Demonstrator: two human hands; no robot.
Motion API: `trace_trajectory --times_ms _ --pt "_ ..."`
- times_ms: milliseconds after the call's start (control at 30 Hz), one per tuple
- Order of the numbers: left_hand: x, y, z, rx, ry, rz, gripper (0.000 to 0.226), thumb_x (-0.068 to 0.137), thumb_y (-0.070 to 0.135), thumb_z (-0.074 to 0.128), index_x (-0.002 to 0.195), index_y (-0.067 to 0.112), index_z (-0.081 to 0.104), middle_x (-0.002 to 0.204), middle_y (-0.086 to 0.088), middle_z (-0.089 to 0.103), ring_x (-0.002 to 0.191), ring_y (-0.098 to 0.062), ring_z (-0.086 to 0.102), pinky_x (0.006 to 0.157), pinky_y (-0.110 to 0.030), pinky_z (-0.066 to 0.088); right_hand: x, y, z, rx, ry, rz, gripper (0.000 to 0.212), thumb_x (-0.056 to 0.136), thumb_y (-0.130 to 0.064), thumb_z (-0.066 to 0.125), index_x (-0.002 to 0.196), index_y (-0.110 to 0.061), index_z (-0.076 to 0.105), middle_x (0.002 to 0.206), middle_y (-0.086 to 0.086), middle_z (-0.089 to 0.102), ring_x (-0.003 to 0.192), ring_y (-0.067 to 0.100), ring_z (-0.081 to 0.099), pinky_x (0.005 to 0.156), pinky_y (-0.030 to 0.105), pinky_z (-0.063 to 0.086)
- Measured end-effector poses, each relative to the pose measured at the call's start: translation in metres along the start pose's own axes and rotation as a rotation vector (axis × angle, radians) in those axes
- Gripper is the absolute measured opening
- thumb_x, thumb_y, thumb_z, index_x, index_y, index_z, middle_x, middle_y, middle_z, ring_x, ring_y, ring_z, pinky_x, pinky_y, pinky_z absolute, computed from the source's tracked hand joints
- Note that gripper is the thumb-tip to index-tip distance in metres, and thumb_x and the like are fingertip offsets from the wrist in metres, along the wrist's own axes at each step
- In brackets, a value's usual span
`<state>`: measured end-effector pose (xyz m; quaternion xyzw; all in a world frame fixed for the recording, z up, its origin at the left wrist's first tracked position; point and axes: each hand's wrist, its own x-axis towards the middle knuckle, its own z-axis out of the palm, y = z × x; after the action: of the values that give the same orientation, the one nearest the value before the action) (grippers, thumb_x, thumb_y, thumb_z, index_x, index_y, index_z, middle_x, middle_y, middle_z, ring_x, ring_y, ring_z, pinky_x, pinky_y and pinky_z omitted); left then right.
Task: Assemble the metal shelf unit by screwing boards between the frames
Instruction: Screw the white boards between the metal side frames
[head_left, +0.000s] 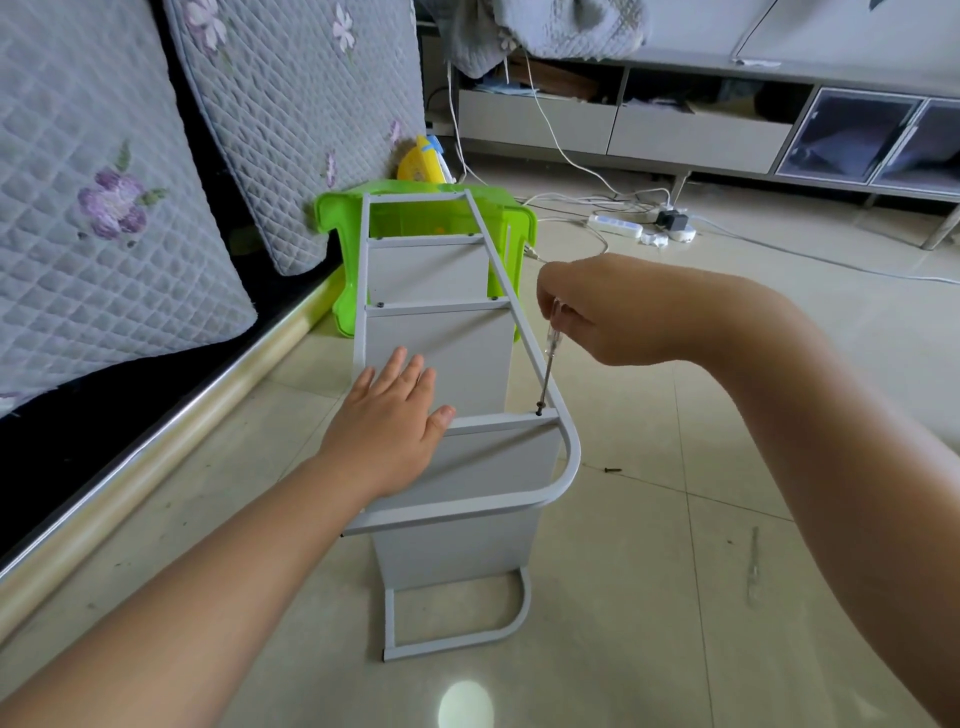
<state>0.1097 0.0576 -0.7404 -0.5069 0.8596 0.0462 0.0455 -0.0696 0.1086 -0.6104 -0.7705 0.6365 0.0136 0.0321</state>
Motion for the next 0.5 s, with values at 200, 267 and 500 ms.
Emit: trace_trajectory --times_ms 200,267,500 --pt "-0.001 0.001 -0.001 0.003 -0.005 -0.018 0.058 0.1 0.038 0.011 0.149 0.009 0.0 0.157 -0.003 -0.008 0.143 -0.015 -0.015 0.115 -0.032 -0.005 0.002 -0.006 -0.002 -0.186 0.056 0.003 0.038 0.097 -0.033 0.038 0.064 -0.014 0.037 0.062 -0.003 0.03 0.073 0.023 0.039 0.054 0.026 0.028" --pt "-0.001 0.0 -0.001 -0.003 0.003 -0.042 0.058 0.1 0.039 0.012 0.149 0.008 0.002 0.157 -0.004 -0.006 0.143 -0.016 -0.014 0.116 -0.033 -0.003 0.004 -0.005 0.0 -0.229 0.085 0.038 0.041 0.097 -0.032 0.035 0.06 -0.014 0.038 0.061 -0.001 0.032 0.072 0.024 0.041 0.051 0.023 0.027" --pt "0.001 0.0 0.002 -0.03 0.024 -0.126 0.062 0.099 0.043 0.014 0.148 0.006 0.007 0.157 -0.008 0.0 0.144 -0.019 -0.009 0.116 -0.034 0.001 0.006 0.005 0.014 -0.037 0.149 -0.02 0.021 0.096 -0.022 0.037 0.103 -0.006 0.049 0.102 0.01 0.053 0.085 0.023 0.047 0.075 0.032 0.038"
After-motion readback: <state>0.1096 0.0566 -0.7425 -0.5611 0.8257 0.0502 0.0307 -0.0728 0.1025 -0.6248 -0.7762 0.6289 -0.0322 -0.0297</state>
